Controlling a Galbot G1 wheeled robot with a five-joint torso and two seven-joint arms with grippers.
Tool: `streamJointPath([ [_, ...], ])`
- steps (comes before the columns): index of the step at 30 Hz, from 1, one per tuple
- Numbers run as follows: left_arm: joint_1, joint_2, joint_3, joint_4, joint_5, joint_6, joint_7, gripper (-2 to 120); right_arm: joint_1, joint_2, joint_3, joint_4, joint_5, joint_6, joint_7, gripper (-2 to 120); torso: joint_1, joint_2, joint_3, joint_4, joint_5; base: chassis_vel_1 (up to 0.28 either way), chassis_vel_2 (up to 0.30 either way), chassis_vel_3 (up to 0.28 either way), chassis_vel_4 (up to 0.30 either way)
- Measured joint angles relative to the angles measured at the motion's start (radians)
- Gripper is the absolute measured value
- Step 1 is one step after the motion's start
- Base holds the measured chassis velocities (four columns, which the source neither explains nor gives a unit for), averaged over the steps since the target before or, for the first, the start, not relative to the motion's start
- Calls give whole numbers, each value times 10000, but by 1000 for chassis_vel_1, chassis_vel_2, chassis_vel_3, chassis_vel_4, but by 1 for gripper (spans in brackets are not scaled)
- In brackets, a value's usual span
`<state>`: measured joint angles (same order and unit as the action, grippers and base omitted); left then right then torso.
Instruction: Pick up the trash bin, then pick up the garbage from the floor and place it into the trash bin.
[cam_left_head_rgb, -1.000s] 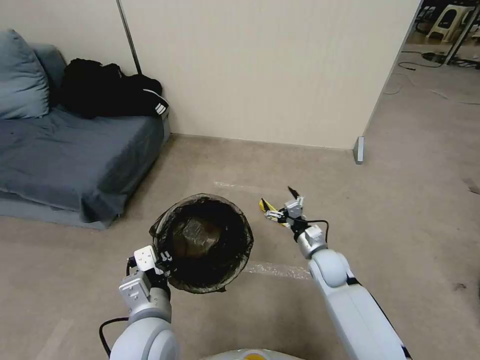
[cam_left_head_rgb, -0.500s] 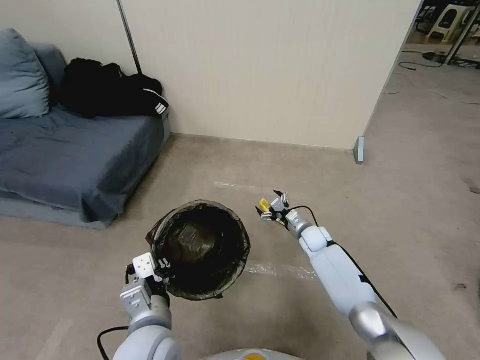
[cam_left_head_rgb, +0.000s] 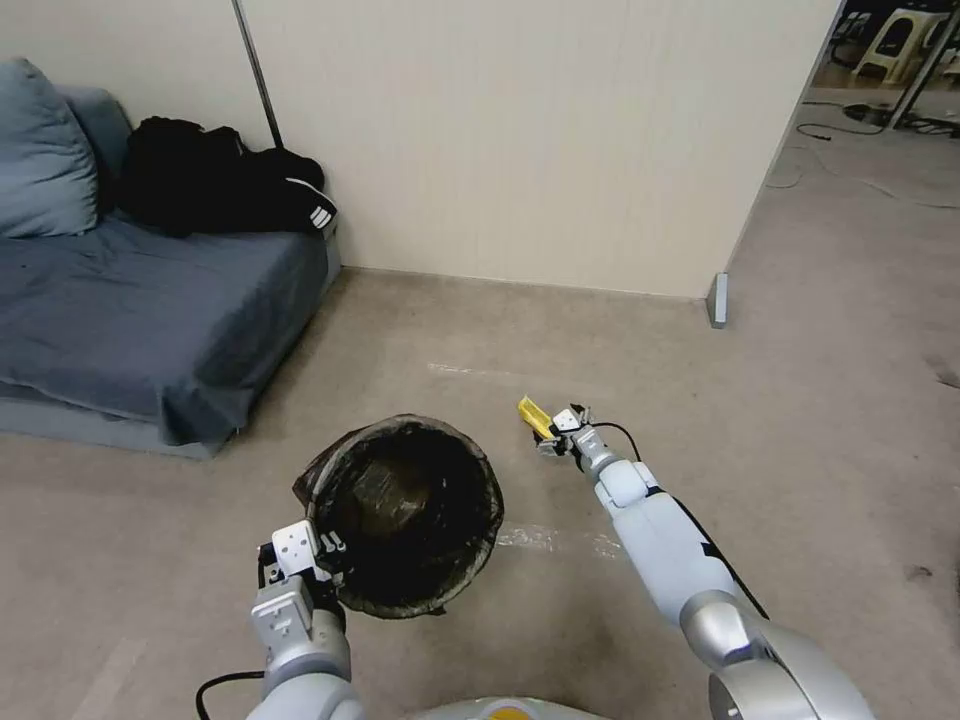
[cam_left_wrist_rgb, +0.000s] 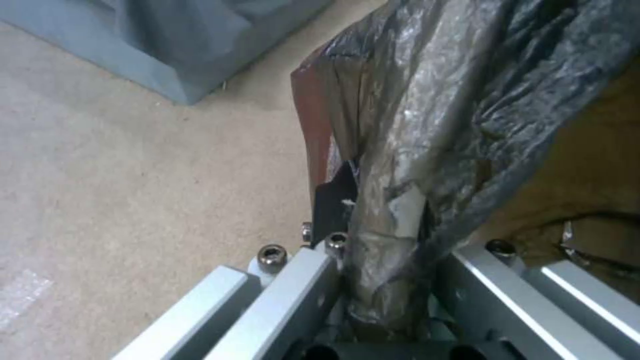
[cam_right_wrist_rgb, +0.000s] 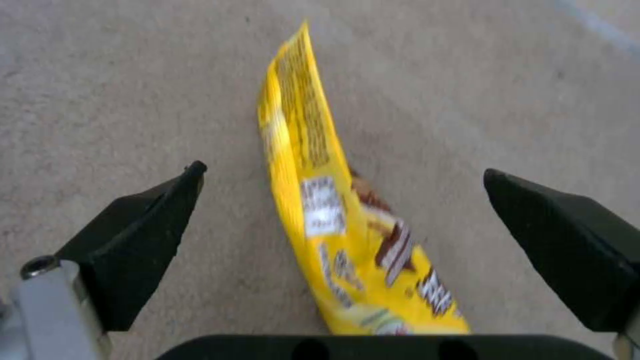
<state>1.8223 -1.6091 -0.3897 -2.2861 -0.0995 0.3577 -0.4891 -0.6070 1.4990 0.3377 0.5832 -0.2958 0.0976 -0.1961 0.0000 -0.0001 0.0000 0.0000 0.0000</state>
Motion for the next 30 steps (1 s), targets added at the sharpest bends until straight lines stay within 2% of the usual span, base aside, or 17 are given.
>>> streamJointPath([
  [5,208,2,21,-58,178,-87,17,0,-16,-58,17,-163,792,-703,-81,100,1,0,0,0,0,0,0,0,0],
  [12,451,5,58,-157,395,-203,31,0,52,-166,172,-451,1885,-1195,-345,100,0,1,0,-1,1,0,0,0,0],
  [18,640,9,165,-215,638,-351,56,0,189,-144,342,-829,2309,-1441,-416,100,0,1,-1,0,3,0,0,0,0],
  [21,703,9,168,-250,694,-409,57,0,259,-154,401,-986,2383,-1425,-416,94,0,1,0,1,0,0,0,0,0],
  [24,755,9,163,-281,735,-482,57,0,347,-216,440,-1197,2460,-1315,-416,80,0,1,0,0,0,0,0,0,0],
  [25,755,9,163,-281,735,-482,57,0,347,-216,440,-1197,2460,-1315,-416,80,0,1,0,0,0,0,0,0,0],
  [28,761,9,227,-281,795,-515,56,0,402,-261,452,-1332,2464,-1168,-439,65,0,0,0,0,1,0,0,0,0],
  [29,761,9,227,-281,795,-515,56,0,402,-261,452,-1332,2464,-1168,-439,65,0,0,0,0,1,0,0,0,0],
  [30,761,9,262,-281,817,-522,57,0,423,-277,452,-1346,2465,-1127,-451,59,0,1,0,-1,0,0,0,0,0],
])
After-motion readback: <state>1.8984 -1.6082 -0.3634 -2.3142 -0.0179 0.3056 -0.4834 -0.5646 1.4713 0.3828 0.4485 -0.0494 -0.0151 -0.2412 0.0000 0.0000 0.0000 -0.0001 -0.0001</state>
